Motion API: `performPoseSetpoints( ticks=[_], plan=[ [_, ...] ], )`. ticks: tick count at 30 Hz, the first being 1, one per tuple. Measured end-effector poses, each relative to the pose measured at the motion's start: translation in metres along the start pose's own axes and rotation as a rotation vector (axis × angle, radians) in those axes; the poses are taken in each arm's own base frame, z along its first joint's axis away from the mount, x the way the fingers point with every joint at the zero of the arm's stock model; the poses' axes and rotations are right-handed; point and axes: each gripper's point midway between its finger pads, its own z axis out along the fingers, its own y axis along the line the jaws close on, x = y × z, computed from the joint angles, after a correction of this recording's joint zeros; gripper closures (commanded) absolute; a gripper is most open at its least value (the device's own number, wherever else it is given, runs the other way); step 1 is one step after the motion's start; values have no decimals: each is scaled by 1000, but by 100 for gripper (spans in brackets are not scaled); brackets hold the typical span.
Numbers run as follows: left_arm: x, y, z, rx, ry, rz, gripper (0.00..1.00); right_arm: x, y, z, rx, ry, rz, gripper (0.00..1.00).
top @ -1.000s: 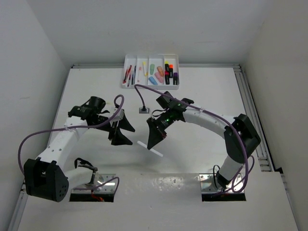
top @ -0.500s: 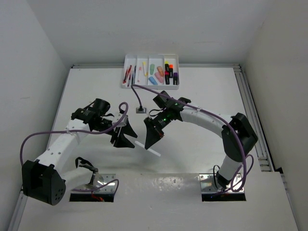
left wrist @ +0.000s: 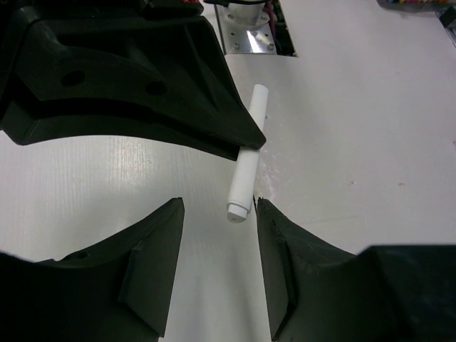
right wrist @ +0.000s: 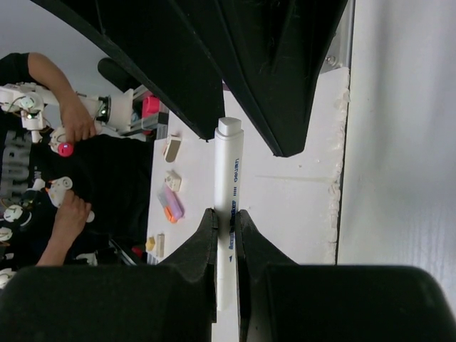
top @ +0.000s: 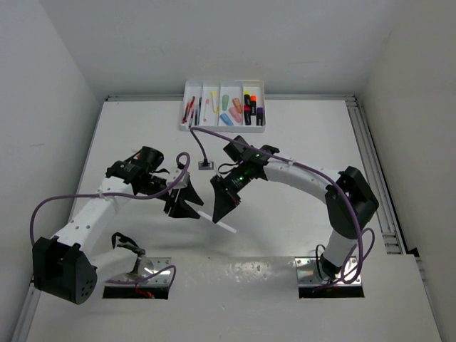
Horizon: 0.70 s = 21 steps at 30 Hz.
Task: Sort the stationery into containers
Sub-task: Pass the stationery from the right arm to the left
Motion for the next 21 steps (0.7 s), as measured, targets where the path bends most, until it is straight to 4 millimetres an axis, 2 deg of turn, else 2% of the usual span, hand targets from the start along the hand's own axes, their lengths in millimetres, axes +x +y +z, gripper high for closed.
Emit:
performPoseSetpoints(
  ticks=[5, 11, 16, 21],
  plan=[
    [0, -1, 1, 4, 0, 0, 56, -1, -2, 1, 1, 3, 2, 100],
    [3, -4, 4, 19, 4, -5, 52, -3, -1, 1, 2, 1, -1, 100],
    [4, -5, 4, 22, 5, -7, 61, -2, -2, 1, 5, 2, 0, 100],
    [4, -5, 4, 22, 4, -12, 75, -2, -3, 1, 12, 2, 0, 100]
  ],
)
